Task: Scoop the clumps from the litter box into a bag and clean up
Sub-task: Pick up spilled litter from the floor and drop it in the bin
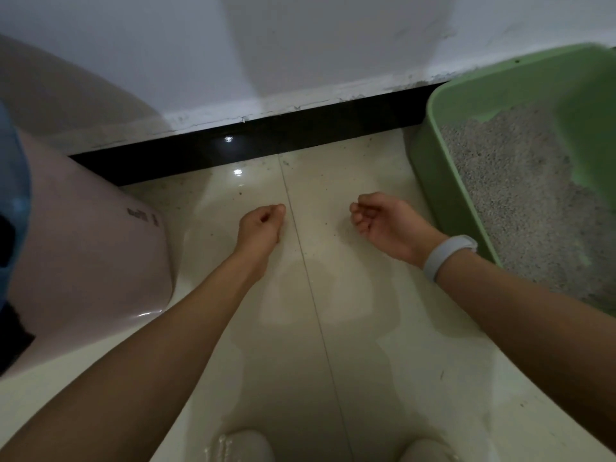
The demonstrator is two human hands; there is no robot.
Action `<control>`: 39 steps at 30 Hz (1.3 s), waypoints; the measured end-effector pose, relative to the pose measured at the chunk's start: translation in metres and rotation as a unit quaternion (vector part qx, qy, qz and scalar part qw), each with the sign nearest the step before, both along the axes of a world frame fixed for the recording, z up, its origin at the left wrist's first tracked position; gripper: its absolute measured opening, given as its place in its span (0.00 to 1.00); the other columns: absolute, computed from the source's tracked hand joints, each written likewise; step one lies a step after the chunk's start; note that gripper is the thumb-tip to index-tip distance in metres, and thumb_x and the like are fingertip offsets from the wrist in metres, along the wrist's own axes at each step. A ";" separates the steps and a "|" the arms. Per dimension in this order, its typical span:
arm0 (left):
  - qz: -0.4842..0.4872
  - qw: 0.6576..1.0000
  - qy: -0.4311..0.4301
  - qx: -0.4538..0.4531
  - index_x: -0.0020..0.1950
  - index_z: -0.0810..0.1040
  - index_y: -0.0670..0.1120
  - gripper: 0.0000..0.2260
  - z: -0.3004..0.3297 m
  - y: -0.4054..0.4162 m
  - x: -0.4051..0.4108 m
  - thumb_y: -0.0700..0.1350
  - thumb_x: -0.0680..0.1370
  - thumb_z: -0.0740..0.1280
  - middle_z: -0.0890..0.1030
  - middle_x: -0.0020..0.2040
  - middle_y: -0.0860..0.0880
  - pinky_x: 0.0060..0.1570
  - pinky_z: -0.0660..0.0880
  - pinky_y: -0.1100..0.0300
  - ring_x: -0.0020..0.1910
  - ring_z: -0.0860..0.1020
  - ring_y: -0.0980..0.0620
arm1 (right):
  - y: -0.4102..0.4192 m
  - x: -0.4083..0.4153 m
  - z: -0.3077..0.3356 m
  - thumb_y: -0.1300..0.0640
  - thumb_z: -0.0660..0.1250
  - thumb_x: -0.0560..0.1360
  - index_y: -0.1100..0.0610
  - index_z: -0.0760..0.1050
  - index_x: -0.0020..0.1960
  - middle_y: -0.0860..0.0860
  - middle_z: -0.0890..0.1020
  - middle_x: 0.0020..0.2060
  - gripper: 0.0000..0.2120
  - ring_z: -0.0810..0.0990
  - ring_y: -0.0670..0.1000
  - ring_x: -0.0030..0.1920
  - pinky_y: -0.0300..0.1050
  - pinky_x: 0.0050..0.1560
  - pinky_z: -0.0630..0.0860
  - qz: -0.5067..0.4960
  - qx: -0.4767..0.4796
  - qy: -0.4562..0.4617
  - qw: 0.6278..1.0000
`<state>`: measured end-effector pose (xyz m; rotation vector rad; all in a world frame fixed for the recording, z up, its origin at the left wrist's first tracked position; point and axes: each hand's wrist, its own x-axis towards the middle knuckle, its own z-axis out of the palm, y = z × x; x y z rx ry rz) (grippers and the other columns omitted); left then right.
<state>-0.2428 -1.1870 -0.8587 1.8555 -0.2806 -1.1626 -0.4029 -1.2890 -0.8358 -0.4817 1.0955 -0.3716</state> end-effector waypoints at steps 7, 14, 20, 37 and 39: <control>0.025 0.946 0.307 -0.099 0.42 0.74 0.42 0.11 0.018 0.005 0.010 0.32 0.78 0.56 0.77 0.34 0.48 0.31 0.73 0.67 0.32 0.74 0.56 | -0.009 -0.011 0.013 0.65 0.55 0.63 0.59 0.75 0.26 0.52 0.74 0.26 0.13 0.70 0.47 0.25 0.34 0.25 0.66 0.022 0.017 -0.067 0.997; -0.046 0.998 0.046 0.021 0.34 0.76 0.42 0.10 0.007 0.006 -0.001 0.36 0.74 0.61 0.74 0.29 0.48 0.27 0.65 0.65 0.26 0.69 0.54 | 0.017 -0.012 -0.029 0.62 0.66 0.73 0.63 0.78 0.43 0.56 0.78 0.37 0.05 0.74 0.50 0.38 0.38 0.38 0.69 0.287 -0.352 0.330 0.828; -0.199 0.954 -0.226 0.007 0.42 0.80 0.42 0.02 -0.009 0.017 -0.016 0.39 0.74 0.68 0.72 0.30 0.56 0.34 0.64 0.76 0.31 0.70 0.61 | 0.032 -0.017 -0.041 0.60 0.63 0.76 0.64 0.74 0.52 0.58 0.76 0.52 0.08 0.75 0.57 0.52 0.40 0.49 0.66 0.395 -0.460 0.353 0.713; -0.331 0.869 -0.367 -0.030 0.48 0.81 0.43 0.07 -0.028 -0.014 -0.044 0.46 0.74 0.69 0.79 0.45 0.46 0.45 0.66 0.62 0.49 0.75 0.48 | 0.002 -0.009 -0.024 0.62 0.59 0.75 0.57 0.67 0.33 0.51 0.68 0.28 0.12 0.66 0.47 0.27 0.39 0.29 0.63 0.016 -0.210 0.224 0.952; -0.338 0.865 -0.370 -0.019 0.48 0.81 0.44 0.08 -0.027 -0.015 -0.044 0.46 0.76 0.67 0.79 0.47 0.47 0.45 0.65 0.62 0.50 0.75 0.49 | -0.002 -0.008 -0.015 0.63 0.57 0.70 0.57 0.65 0.31 0.52 0.67 0.26 0.09 0.63 0.47 0.23 0.38 0.25 0.58 -0.048 -0.051 0.071 0.995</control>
